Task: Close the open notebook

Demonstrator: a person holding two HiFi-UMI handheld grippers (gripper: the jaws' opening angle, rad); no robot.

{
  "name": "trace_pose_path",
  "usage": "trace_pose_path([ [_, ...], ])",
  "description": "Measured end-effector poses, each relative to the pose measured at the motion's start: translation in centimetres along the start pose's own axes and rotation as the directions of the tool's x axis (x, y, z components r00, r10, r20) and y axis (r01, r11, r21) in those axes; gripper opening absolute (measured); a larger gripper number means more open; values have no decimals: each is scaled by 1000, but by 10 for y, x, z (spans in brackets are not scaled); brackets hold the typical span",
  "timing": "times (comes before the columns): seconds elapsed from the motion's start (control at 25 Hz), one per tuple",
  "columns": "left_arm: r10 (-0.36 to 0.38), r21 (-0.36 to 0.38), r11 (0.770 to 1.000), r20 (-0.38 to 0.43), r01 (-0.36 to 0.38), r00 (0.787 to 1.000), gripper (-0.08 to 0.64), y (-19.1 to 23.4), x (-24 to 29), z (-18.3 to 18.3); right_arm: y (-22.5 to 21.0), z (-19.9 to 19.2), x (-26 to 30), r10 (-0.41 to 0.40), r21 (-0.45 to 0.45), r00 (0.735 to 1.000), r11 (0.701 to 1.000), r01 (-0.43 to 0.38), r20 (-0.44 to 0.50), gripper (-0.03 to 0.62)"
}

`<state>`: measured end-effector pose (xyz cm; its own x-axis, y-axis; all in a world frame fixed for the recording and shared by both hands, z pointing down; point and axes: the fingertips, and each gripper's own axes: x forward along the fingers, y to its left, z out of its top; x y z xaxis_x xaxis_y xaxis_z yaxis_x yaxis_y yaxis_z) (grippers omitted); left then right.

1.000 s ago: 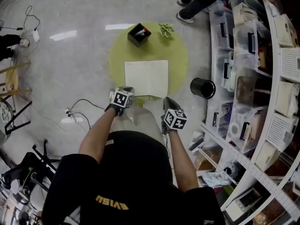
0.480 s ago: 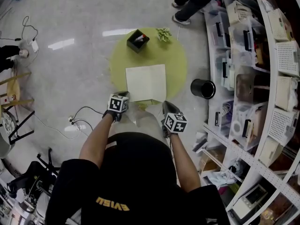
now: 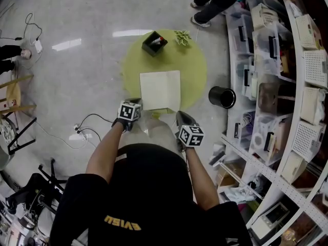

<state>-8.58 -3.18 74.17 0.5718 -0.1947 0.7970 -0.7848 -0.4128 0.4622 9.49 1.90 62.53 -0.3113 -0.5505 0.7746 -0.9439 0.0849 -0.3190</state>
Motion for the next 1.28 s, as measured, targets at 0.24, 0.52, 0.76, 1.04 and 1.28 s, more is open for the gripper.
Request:
trace_pose_path([
  [0.24, -4, -3, 1000, 5, 4, 1000, 17, 1, 0, 0, 9, -1, 2, 22, -24, 1000, 999, -22, -7, 9],
  [0.52, -3, -13, 1000, 2, 3, 1000, 16, 4, -1, -5, 24, -3, 7, 62, -52, 998, 997, -63, -17, 9],
  [0.76, -1, -17, 1000, 10, 1, 1000, 17, 1, -7, -5, 41, -6, 10, 105, -108, 994, 988, -108, -36, 9],
  [1.04, 7, -23, 1000, 12, -7, 1000, 17, 7, -12, -13, 57, -10, 18, 146, -153, 987, 976, -155, -69, 9],
  [1.28, 16, -35, 999, 5, -16, 1000, 17, 10, -18, -21, 71, -15, 26, 176, -184, 979, 964, -193, -104, 11],
])
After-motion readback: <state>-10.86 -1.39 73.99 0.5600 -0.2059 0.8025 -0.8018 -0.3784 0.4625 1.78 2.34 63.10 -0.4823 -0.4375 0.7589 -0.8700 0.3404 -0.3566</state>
